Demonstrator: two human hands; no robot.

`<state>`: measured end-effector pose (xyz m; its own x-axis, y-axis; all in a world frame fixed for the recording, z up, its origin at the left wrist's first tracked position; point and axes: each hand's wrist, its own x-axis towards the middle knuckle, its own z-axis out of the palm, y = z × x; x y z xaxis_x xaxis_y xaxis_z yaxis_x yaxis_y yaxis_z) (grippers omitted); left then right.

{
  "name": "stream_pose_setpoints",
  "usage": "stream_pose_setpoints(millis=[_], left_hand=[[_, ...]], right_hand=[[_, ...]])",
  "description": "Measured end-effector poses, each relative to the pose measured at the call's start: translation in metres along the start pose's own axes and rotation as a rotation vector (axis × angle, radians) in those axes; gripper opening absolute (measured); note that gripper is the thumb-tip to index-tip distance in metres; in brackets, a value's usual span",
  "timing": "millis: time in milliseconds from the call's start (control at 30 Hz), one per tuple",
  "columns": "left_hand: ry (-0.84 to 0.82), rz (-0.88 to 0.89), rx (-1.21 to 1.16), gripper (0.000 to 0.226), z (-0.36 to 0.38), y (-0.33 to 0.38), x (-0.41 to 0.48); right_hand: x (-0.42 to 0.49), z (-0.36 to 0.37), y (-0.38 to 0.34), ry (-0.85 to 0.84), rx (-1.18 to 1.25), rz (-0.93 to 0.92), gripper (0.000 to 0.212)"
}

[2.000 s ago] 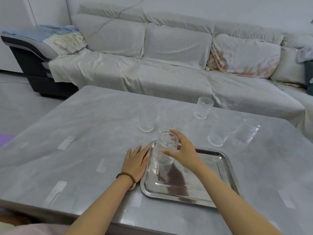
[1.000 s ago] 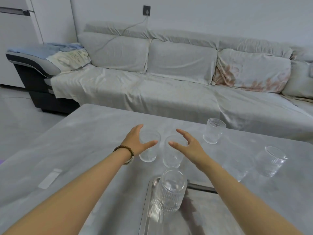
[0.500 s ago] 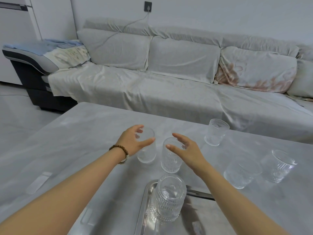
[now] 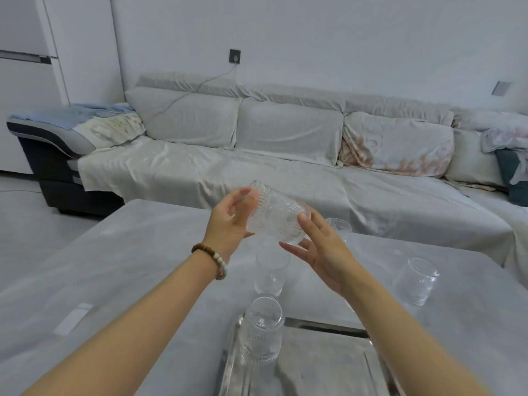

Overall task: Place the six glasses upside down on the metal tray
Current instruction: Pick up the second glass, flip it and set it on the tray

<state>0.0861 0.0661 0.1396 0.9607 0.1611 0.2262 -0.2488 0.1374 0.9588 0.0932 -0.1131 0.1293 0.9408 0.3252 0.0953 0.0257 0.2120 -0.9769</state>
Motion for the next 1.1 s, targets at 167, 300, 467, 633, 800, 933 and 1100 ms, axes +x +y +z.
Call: stream_pose_setpoints(millis=[167,300,467,633,800,933,1100], left_hand=[[-0.072,-0.042,-0.114,0.074,0.035,-0.001,-0.032],[-0.19,-0.014,0.072,0.068,0.045,-0.018,-0.05],[-0.321,-0.021,0.456,0.077,0.016,-0.059,-0.068],[-0.435,-0.011,0.824,0.079,-0.001,-0.095,-0.083],[-0.397,0.036,0.88,0.063,0.0,-0.111,-0.084],[-0.337,0.063,0.815,0.055,-0.001,-0.119,-0.087],[-0.323,0.084,0.798,0.051,0.0,-0.121,-0.086]], right_hand=[[-0.038,-0.02,-0.016,0.051,0.045,0.004,0.069],[-0.07,-0.039,-0.02,0.211,-0.018,0.0,0.081],[-0.101,-0.068,-0.016,0.358,-0.4,-0.103,0.08],[-0.114,-0.082,0.01,0.288,-0.633,-0.086,0.065],[-0.11,-0.081,0.045,0.153,-0.828,0.006,0.067],[-0.102,-0.076,0.062,0.03,-0.973,0.05,0.07],[-0.093,-0.074,0.073,-0.008,-1.042,0.059,0.069]])
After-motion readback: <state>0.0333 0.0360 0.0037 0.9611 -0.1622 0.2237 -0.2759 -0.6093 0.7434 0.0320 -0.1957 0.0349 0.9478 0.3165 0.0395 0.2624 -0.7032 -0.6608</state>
